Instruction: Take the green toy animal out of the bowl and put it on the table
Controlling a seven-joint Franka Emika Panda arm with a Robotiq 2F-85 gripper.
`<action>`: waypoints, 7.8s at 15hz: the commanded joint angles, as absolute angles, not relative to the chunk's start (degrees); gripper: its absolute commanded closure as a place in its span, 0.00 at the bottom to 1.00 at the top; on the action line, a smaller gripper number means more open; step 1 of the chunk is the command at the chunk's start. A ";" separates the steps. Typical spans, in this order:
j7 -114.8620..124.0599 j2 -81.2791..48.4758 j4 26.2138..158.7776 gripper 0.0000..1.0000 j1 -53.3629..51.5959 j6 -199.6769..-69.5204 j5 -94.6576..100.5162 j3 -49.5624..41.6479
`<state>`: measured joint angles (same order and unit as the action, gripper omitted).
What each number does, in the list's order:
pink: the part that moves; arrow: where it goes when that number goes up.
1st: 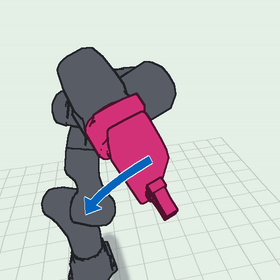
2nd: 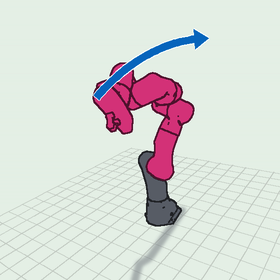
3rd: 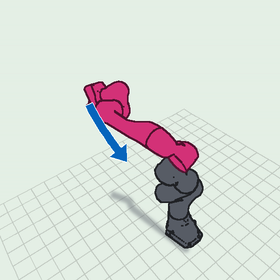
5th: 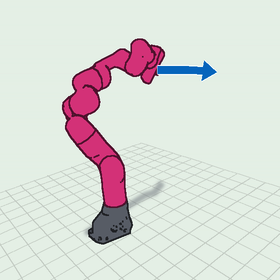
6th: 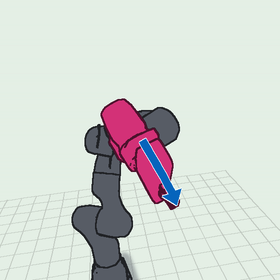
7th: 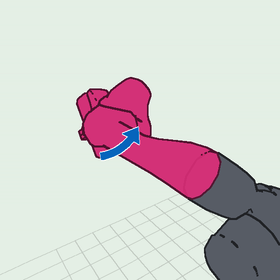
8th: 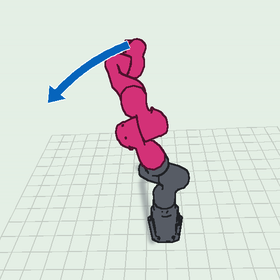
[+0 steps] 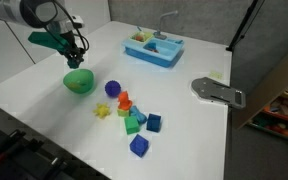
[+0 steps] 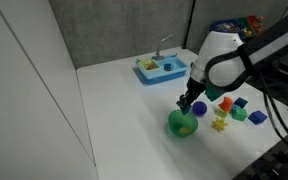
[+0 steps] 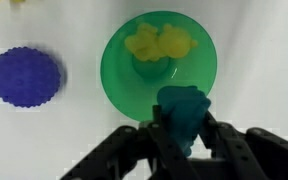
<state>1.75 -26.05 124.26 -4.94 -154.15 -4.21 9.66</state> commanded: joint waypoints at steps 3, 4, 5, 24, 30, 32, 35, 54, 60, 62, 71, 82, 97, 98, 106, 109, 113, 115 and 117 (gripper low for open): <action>1.73 -12.48 134.04 0.88 -3.74 -155.86 -4.21 6.56; 2.04 -10.66 135.20 0.88 -3.58 -156.01 -3.73 5.52; 2.31 -9.09 136.29 0.88 -3.39 -156.23 -3.20 4.46; 1.65 -4.80 144.82 0.88 10.72 -168.15 5.02 -14.08; 1.84 -5.61 144.41 0.63 12.75 -167.23 4.34 -15.38; 1.84 -5.71 144.41 0.63 12.68 -167.23 4.34 -15.29; 1.86 -5.72 144.41 0.63 12.50 -167.23 4.35 -15.16; 0.57 -27.04 136.23 0.88 14.06 -188.96 1.83 -13.32; 0.11 -33.84 131.51 0.88 16.34 -190.58 2.20 -11.34; 0.02 -35.61 129.97 0.88 17.10 -191.09 2.37 -10.61; -0.85 -41.50 125.51 0.88 20.48 -192.01 3.17 -7.22; -2.63 -42.24 128.45 0.88 23.36 -195.67 4.78 -5.99; -4.87 -39.69 132.31 0.65 21.97 -198.05 5.60 -9.09; -5.03 -39.53 132.52 0.38 22.04 -198.05 5.66 -9.18; -5.56 -35.59 136.35 0.00 22.43 -198.05 6.62 -8.61; -5.52 -32.18 139.90 0.00 22.37 -198.05 7.65 -8.19; -5.33 -27.03 144.62 0.00 19.52 -195.56 6.33 -9.61; -5.21 -24.45 145.72 0.00 17.65 -193.48 5.55 -10.27; -5.01 -22.19 145.53 0.00 14.76 -190.02 4.11 -11.57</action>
